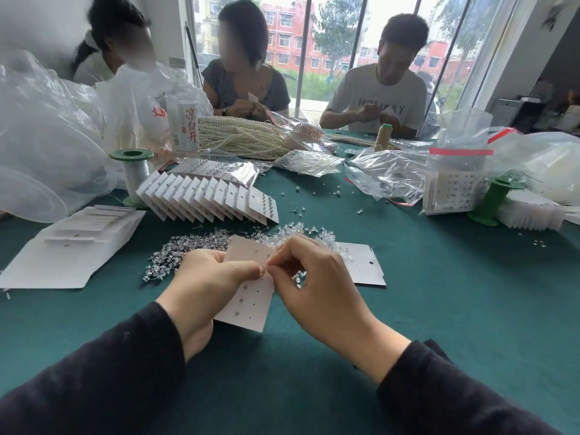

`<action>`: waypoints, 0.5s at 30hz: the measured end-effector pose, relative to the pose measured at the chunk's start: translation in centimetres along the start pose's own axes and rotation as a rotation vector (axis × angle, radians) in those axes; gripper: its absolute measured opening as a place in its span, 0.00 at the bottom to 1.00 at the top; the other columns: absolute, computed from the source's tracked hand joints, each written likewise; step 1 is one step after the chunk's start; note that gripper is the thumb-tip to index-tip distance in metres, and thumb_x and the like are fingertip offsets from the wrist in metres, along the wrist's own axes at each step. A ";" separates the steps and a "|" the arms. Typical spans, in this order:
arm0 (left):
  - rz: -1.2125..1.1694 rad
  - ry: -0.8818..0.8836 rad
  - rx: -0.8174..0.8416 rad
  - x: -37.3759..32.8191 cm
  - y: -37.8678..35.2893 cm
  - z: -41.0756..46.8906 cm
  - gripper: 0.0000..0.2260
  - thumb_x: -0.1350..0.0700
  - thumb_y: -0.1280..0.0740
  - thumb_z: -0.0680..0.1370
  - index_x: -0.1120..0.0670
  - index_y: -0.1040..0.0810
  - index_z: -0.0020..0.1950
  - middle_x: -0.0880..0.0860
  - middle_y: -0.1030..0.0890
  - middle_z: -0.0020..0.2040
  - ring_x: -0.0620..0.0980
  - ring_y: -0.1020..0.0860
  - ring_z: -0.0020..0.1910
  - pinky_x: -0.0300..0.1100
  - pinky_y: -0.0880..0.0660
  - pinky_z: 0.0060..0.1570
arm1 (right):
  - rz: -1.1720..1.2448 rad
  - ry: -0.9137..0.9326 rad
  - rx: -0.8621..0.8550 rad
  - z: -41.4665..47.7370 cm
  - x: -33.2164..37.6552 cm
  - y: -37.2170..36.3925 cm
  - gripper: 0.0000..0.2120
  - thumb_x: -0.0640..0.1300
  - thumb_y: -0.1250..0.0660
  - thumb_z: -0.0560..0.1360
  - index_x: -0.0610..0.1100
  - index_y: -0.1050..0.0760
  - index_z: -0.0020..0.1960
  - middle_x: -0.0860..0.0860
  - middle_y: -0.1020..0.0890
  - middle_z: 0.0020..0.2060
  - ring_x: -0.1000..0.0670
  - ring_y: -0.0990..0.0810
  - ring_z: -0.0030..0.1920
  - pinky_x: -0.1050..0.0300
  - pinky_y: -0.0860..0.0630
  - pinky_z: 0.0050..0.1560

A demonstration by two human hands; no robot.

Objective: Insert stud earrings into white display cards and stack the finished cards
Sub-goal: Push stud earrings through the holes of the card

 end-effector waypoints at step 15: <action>-0.002 0.005 0.005 0.0 -0.1 -0.1 0.04 0.67 0.30 0.70 0.60 0.23 0.36 0.51 0.21 0.22 0.45 0.23 0.20 0.33 0.30 0.18 | -0.017 -0.004 0.019 0.0 -0.6 -0.5 0.05 0.35 0.35 0.71 0.41 0.29 0.38 0.47 0.23 0.37 0.52 0.28 0.37 0.62 0.31 0.37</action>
Point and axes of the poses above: each hand's wrist, its own z-axis towards the middle knuckle, its own y-axis out of the back of the hand, x = y × z, the point moved 6 cm from there along z, towards the middle knuckle
